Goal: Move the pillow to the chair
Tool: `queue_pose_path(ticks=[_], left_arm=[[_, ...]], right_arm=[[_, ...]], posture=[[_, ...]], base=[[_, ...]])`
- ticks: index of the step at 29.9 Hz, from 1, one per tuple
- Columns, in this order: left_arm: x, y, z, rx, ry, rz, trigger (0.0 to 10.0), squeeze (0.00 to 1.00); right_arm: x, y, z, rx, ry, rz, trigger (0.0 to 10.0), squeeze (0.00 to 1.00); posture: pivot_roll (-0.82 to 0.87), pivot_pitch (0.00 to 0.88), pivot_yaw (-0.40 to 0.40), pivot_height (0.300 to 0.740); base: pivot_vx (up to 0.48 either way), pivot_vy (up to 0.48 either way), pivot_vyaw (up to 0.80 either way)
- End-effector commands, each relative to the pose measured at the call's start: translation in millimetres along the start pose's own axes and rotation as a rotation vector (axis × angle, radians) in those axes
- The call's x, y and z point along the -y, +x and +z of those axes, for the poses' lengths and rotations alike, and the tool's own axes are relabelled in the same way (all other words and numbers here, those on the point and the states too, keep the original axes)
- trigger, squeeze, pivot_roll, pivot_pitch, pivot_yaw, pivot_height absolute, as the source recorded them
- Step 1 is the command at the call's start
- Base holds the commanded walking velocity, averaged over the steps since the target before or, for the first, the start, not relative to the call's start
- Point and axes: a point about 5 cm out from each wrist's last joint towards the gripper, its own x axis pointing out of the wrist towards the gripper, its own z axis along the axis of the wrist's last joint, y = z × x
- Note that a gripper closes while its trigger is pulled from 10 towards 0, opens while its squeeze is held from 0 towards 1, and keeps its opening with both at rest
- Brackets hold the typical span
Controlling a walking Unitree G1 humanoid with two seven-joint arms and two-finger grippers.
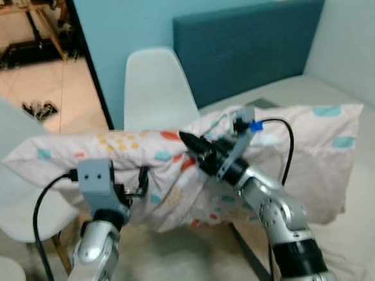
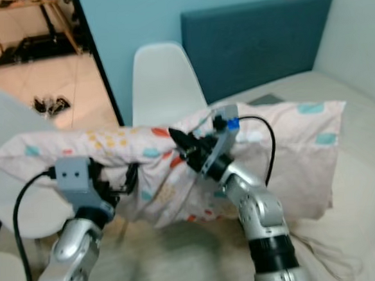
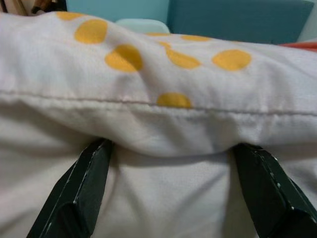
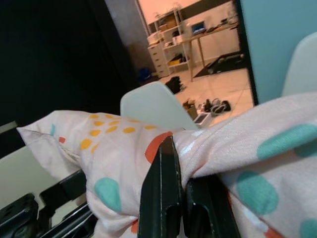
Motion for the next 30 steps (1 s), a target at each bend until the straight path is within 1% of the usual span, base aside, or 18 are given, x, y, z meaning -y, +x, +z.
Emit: queue_pose_path(ticks=[1,16,19,21,30], left_arm=[[0.1,1.9,-0.2,0.001,0.007,0.005,10.0,0.00],[1.7,2.1,0.6,0.006,-0.002,0.002,10.0,0.00],[1.9,2.3,0.6,0.006,-0.002,0.003,10.0,0.00],[2.1,2.3,0.6,0.007,-0.003,0.003,10.0,0.00],[2.3,2.8,0.4,0.007,-0.002,0.003,10.0,0.00]], right_arm=[[-7.4,5.4,15.9,0.066,-0.054,0.057,10.0,0.00],[-8.1,6.6,18.8,0.079,-0.066,0.065,10.0,0.00],[-8.4,6.9,18.7,0.076,-0.065,0.071,10.0,0.00],[-11.8,7.2,18.5,0.069,-0.092,0.101,10.0,0.00],[-14.6,7.3,18.0,0.068,-0.108,0.127,10.0,0.00]], posture=[[0.09,0.000,-0.035,0.740],[0.09,0.000,-0.039,0.740],[0.09,0.000,-0.041,0.740],[0.09,0.000,-0.041,0.740],[0.09,0.000,-0.041,0.740]], base=[[0.480,0.000,0.00],[0.480,0.000,0.00],[0.480,0.000,0.49],[0.480,0.000,0.80],[0.478,0.000,0.79]])
